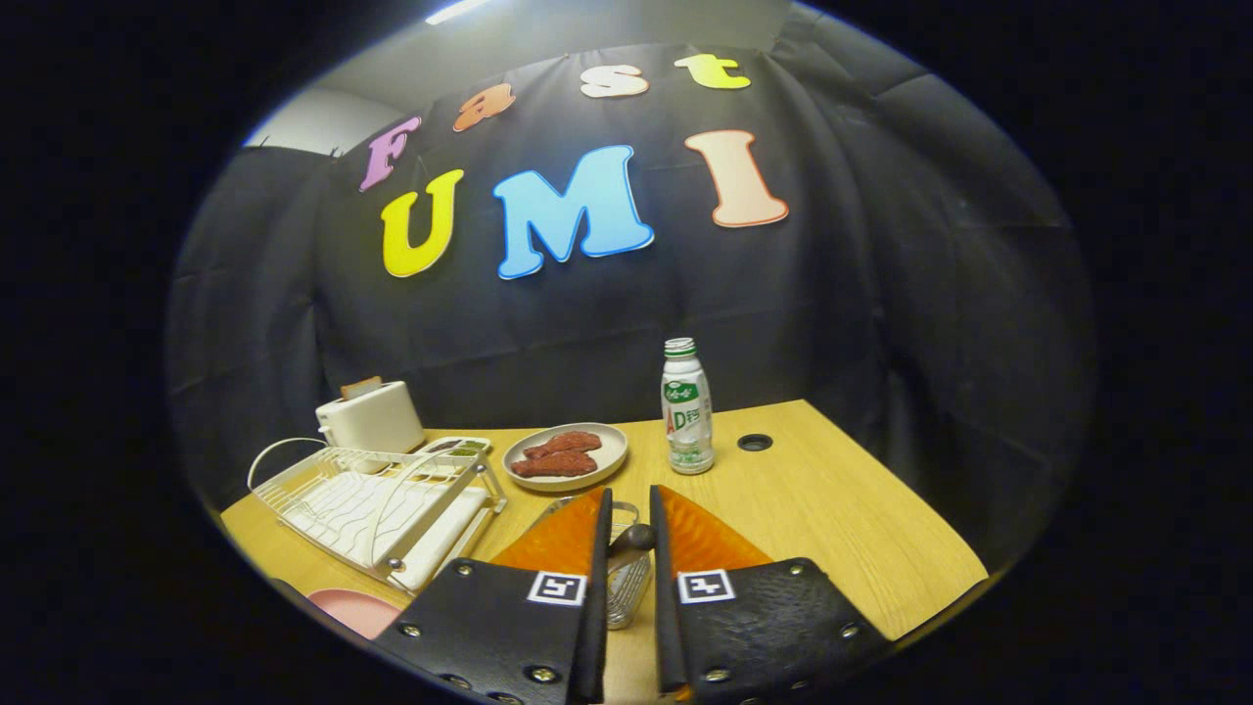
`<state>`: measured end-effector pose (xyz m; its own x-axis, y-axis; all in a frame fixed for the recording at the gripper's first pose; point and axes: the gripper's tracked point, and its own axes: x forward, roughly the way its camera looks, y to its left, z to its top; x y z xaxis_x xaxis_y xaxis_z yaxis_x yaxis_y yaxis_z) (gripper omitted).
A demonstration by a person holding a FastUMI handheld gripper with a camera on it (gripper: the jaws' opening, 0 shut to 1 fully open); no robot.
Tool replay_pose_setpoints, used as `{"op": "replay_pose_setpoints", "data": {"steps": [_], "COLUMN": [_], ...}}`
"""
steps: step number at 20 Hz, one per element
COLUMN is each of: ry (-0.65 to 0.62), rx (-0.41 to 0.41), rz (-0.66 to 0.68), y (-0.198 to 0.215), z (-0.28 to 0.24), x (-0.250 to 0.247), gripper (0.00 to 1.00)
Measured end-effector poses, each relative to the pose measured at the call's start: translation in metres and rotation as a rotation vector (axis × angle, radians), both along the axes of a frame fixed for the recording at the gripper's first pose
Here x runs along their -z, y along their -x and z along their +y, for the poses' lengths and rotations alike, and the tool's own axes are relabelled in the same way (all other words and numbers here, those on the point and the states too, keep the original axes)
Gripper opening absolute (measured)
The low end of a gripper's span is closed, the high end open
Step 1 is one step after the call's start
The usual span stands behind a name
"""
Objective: Take the plate from the dish rack, then take the spoon from the basket and place it into the plate.
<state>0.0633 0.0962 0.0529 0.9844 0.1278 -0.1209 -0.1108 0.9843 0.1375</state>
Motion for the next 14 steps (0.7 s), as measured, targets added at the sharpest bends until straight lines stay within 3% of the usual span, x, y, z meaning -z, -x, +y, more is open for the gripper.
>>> {"op": "replay_pose_setpoints", "data": {"steps": [2,3,5,6,14], "ry": [-0.001,-0.007,0.009,0.023,0.049], "rx": [-0.011,-0.023,-0.041,-0.044,-0.032], "rz": [-0.009,-0.005,0.002,0.010,0.046], "y": [-0.002,-0.003,0.000,-0.002,0.004], "z": [0.006,0.009,0.015,0.018,0.019], "x": [-0.001,-0.004,-0.002,-0.006,-0.029], "gripper": [0.21,0.11,0.10,0.05,0.05]}}
